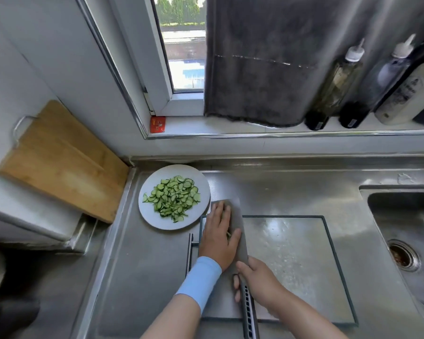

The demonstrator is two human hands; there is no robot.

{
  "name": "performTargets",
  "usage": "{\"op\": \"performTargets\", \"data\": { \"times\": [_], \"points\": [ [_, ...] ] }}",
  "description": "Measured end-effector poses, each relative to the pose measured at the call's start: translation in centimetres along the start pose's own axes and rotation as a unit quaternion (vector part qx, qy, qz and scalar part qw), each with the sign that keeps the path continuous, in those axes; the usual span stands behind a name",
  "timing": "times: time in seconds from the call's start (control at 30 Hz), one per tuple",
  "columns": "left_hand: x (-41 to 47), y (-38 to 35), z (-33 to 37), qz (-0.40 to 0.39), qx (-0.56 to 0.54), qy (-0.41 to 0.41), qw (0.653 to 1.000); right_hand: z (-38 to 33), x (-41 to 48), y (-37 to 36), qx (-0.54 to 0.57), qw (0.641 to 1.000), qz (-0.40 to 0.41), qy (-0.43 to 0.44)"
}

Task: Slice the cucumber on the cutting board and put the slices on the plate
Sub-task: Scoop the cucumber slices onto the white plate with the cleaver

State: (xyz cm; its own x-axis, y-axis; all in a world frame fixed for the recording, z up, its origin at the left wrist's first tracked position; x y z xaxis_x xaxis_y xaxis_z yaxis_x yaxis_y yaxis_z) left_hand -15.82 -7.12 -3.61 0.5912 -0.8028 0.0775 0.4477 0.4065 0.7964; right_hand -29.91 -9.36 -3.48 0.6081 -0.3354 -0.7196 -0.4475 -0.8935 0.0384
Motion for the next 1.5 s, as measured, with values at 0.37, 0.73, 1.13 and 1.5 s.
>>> {"op": "performTargets", "data": {
  "times": [0.37,0.73,1.13,1.5],
  "points": [
    [9.8,9.4,-8.5,0.012,0.021,0.008,1.0,-13.0,7.2,-6.6,0.003,1.0,0.016,0.013],
    [9.8,10.0,-17.1,-0.028,0.051,0.057,0.997,-13.3,12.6,-6.3,-0.029,0.997,0.066,-0.039],
    [8.3,9.3,-17.6,-0.076,0.156,0.045,0.984,-12.9,12.9,-5.7,-0.03,0.995,0.09,-0.043],
    [7.0,8.3,-11.4,0.049,0.024,-0.014,0.998,-10.2,8.4,0.1,-0.042,0.99,0.131,-0.014]
  ]
}}
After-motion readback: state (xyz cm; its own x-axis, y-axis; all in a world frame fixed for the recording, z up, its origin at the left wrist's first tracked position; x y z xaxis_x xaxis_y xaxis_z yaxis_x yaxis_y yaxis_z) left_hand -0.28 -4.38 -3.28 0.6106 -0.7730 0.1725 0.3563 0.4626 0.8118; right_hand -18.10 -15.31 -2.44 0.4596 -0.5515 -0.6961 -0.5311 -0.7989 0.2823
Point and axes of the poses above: each hand's wrist, its own x-axis towards the middle knuckle, its own y-axis out of the back of the hand, z = x × y, the point moved 6 cm from there along x, towards the middle knuckle, and after that the axes turned 3 degrees about -y, right-handed, at the moved point
